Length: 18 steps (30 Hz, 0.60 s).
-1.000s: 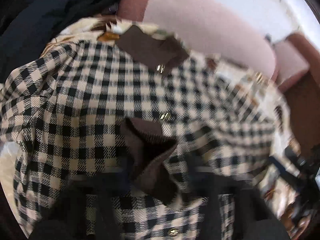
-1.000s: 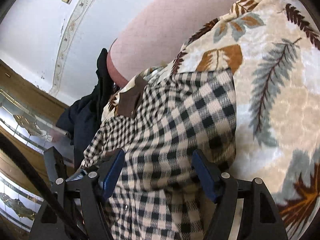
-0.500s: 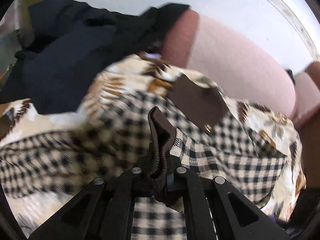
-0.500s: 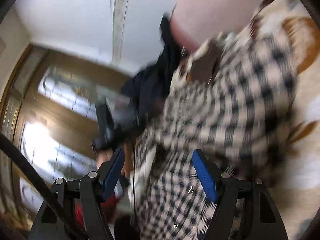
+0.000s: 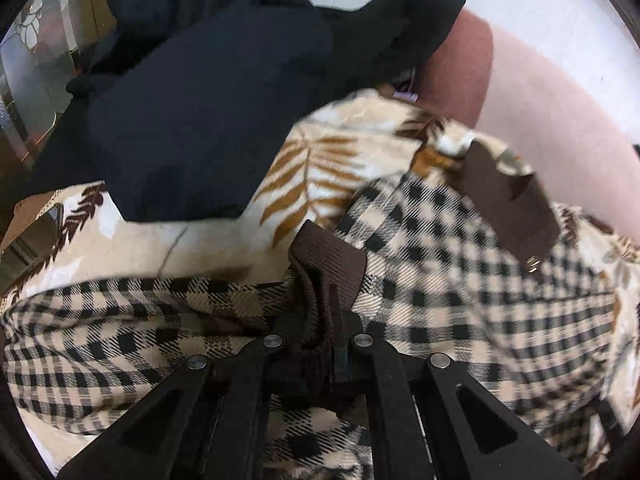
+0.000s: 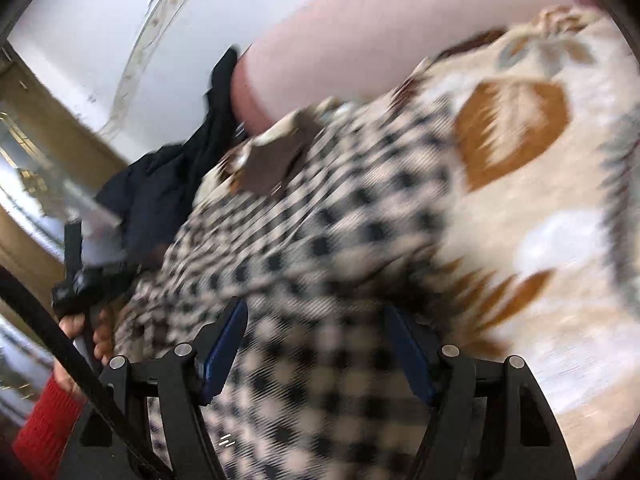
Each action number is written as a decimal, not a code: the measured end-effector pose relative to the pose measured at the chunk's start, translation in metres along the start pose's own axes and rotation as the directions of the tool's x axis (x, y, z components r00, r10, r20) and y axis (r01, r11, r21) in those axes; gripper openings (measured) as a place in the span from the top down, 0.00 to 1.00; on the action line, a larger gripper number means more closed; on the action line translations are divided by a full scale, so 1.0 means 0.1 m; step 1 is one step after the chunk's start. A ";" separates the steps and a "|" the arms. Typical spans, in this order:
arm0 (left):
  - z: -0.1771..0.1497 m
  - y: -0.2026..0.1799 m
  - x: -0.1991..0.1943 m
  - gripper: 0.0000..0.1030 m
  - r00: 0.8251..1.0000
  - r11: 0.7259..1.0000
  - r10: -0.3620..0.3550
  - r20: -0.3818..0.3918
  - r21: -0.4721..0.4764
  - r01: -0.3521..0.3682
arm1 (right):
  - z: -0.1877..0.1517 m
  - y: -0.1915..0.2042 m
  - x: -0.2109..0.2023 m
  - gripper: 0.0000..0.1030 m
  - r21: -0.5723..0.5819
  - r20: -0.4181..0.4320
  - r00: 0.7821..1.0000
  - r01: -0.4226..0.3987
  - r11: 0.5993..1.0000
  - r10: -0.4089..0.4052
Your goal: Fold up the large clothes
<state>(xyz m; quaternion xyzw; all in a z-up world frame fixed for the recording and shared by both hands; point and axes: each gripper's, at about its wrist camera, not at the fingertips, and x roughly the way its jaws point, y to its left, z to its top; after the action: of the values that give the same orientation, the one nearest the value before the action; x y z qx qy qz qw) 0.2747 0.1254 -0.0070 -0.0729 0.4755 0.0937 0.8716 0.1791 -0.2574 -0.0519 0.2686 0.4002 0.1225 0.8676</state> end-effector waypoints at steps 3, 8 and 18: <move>-0.10 0.02 0.10 0.92 1.000 1.000 0.008 -0.006 0.010 -0.008 | 0.07 -0.23 -0.04 0.27 0.101 -0.001 1.000 0.009 0.995 -0.009; -0.11 0.16 -0.01 0.79 1.000 1.000 -0.018 -0.003 -0.007 0.018 | 0.14 -0.18 -0.13 0.27 0.070 0.029 0.999 0.041 0.997 -0.043; -0.37 0.46 -0.79 0.53 0.991 0.997 -0.045 0.125 -0.061 0.053 | 0.21 -0.02 -0.27 0.26 0.010 0.053 0.996 0.077 0.997 -0.078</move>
<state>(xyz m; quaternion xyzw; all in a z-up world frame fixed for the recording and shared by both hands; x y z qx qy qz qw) 0.1923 0.1545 0.0378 -0.1063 0.4157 0.0918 0.8986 0.1780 -0.2781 -0.0249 0.2596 0.3877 0.0798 0.8809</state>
